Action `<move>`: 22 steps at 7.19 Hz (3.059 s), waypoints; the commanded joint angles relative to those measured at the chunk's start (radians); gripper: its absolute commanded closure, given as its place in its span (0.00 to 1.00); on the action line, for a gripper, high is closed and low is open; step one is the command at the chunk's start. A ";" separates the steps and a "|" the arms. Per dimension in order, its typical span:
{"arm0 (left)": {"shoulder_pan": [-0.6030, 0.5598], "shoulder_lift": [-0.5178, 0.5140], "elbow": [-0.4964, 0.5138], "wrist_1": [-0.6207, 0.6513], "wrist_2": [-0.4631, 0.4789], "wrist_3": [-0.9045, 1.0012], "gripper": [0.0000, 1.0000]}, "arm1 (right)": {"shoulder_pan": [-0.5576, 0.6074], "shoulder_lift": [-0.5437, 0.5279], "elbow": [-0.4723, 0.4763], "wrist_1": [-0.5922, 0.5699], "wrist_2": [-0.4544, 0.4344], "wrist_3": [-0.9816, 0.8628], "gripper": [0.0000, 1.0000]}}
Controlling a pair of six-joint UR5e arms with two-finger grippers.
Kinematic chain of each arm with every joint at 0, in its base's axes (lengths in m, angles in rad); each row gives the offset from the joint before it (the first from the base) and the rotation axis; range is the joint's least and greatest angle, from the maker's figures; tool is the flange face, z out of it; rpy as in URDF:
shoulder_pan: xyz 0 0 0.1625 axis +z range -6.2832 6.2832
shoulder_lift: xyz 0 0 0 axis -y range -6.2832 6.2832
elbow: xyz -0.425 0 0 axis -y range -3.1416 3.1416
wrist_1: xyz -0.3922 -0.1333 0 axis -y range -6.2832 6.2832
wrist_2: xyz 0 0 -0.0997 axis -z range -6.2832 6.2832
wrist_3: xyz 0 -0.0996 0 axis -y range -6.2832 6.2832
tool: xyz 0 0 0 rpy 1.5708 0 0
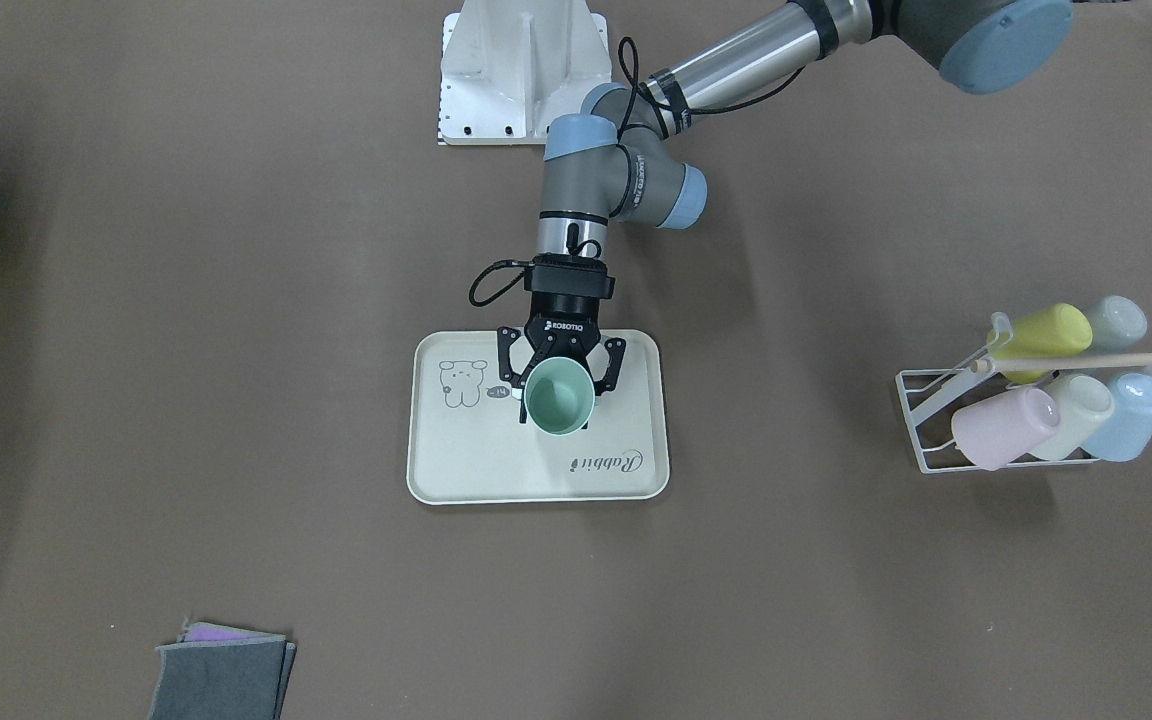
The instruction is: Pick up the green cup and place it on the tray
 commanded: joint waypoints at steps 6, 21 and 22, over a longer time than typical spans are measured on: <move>0.056 -0.034 0.088 0.004 0.031 -0.071 0.77 | 0.000 -0.003 0.000 0.014 0.003 0.029 0.00; 0.100 0.280 -0.488 0.034 -0.127 0.170 0.01 | 0.012 -0.017 -0.034 0.011 -0.022 0.032 0.00; 0.096 0.373 -0.668 0.197 -0.161 0.164 0.01 | 0.017 -0.017 -0.034 0.011 -0.020 0.032 0.00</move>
